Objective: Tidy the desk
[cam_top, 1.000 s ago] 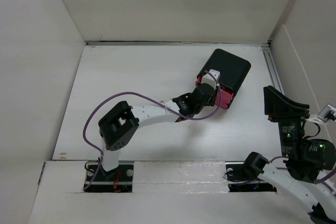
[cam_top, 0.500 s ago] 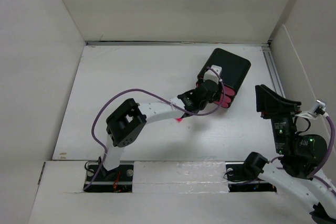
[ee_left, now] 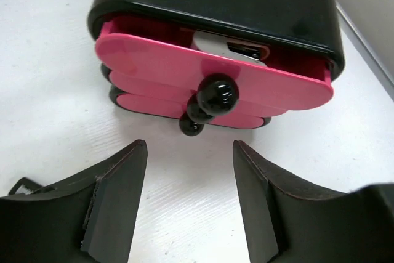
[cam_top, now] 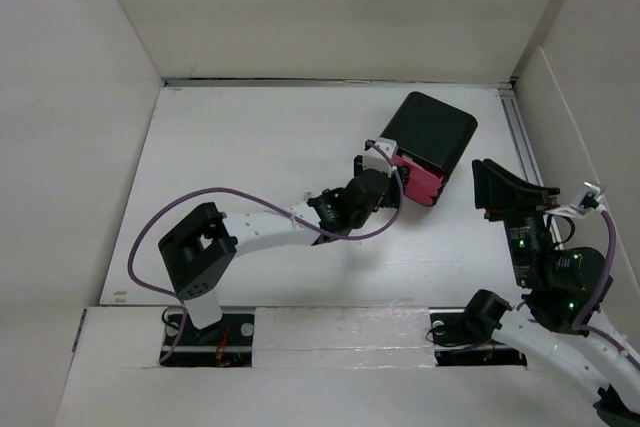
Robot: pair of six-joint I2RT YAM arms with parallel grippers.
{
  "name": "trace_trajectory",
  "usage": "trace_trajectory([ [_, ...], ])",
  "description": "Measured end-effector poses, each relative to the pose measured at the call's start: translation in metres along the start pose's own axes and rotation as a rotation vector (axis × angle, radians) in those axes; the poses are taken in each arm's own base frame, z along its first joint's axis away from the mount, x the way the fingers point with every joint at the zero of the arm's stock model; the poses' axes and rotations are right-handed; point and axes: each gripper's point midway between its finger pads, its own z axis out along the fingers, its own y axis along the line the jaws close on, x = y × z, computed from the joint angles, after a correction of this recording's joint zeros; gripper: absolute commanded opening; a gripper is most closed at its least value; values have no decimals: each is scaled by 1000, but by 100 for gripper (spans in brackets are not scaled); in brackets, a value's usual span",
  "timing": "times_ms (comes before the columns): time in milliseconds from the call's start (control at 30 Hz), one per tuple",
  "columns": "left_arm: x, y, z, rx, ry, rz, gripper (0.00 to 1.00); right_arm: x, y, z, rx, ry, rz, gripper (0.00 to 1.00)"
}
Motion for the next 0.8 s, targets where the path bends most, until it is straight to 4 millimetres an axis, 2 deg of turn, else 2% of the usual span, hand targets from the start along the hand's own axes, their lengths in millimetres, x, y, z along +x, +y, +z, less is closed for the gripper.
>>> trace_trajectory([
  [100,8,-5,4,25,22,5,56,2,0,1,1,5,-4,51],
  [233,34,-11,23,37,86,56,57,2,0,1,-2,5,-3,52],
  [300,47,-13,32,37,118,83,53,2,1,1,-3,6,-3,52],
  [333,53,-13,34,37,137,100,48,2,1,1,-3,6,-3,52],
  [400,59,-14,38,37,149,105,46,2,1,1,-3,6,-3,52],
  [667,45,-22,34,83,133,79,18,7,1,3,-1,18,-11,52],
  [800,31,-28,33,100,112,66,15,15,0,6,3,39,-25,52],
])
